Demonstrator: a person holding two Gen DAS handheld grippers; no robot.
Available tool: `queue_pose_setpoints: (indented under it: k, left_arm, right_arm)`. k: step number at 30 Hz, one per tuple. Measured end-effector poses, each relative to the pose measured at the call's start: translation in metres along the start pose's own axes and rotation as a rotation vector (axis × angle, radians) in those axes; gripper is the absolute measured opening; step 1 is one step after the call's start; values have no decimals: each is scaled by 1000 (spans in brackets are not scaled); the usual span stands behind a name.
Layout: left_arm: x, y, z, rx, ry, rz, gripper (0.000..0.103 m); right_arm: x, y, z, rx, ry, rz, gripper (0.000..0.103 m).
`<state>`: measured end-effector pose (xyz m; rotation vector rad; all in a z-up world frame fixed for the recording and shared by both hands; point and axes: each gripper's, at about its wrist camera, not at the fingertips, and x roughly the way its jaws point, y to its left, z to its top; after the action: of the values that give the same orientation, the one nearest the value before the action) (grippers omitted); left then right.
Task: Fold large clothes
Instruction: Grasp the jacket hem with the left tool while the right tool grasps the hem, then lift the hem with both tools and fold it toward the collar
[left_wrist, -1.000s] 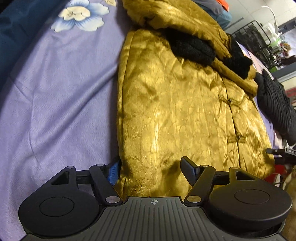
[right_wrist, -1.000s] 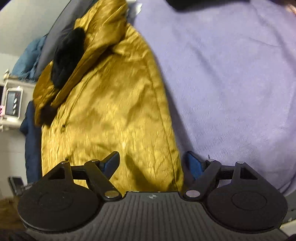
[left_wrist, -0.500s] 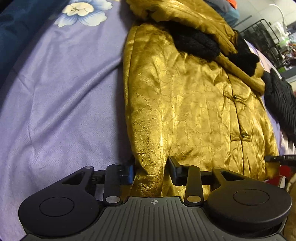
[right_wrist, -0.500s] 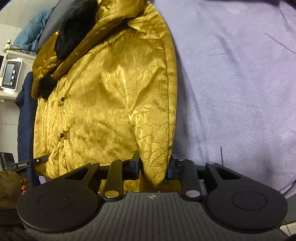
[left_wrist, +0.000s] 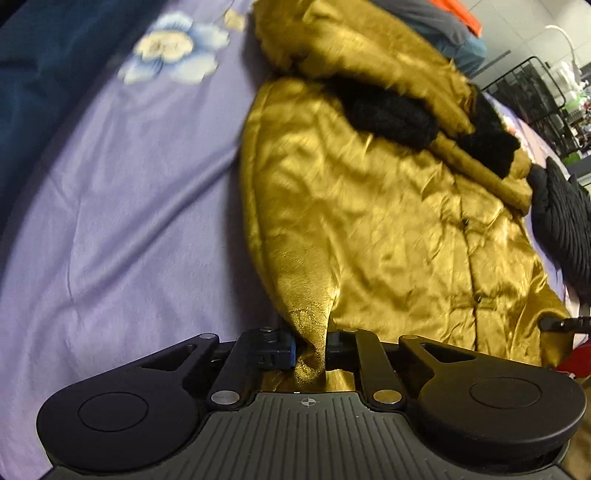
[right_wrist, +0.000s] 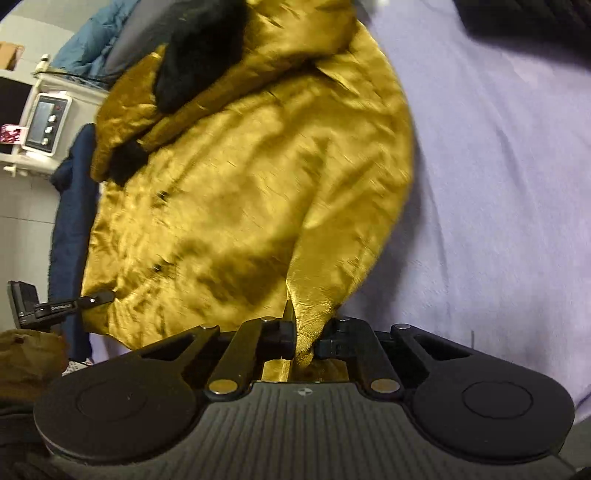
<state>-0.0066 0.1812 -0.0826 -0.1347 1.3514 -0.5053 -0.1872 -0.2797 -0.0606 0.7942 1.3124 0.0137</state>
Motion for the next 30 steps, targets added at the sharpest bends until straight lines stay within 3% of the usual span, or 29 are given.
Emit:
queue_pose_setpoints:
  k: [5, 12, 21, 30]
  left_arm:
    - [-20, -8, 29, 15, -97, -14, 55]
    - [-41, -26, 99, 60, -242, -8, 53]
    - [-48, -37, 200, 51, -372, -32, 52]
    - [-12, -45, 263, 6, -339, 42, 52]
  right_arm:
    - [-10, 15, 31, -62, -65, 9, 9]
    - [-30, 25, 103, -83, -194, 62, 9]
    - [-67, 26, 209, -3, -346, 172, 9]
    - [-42, 38, 272, -49, -345, 17, 8]
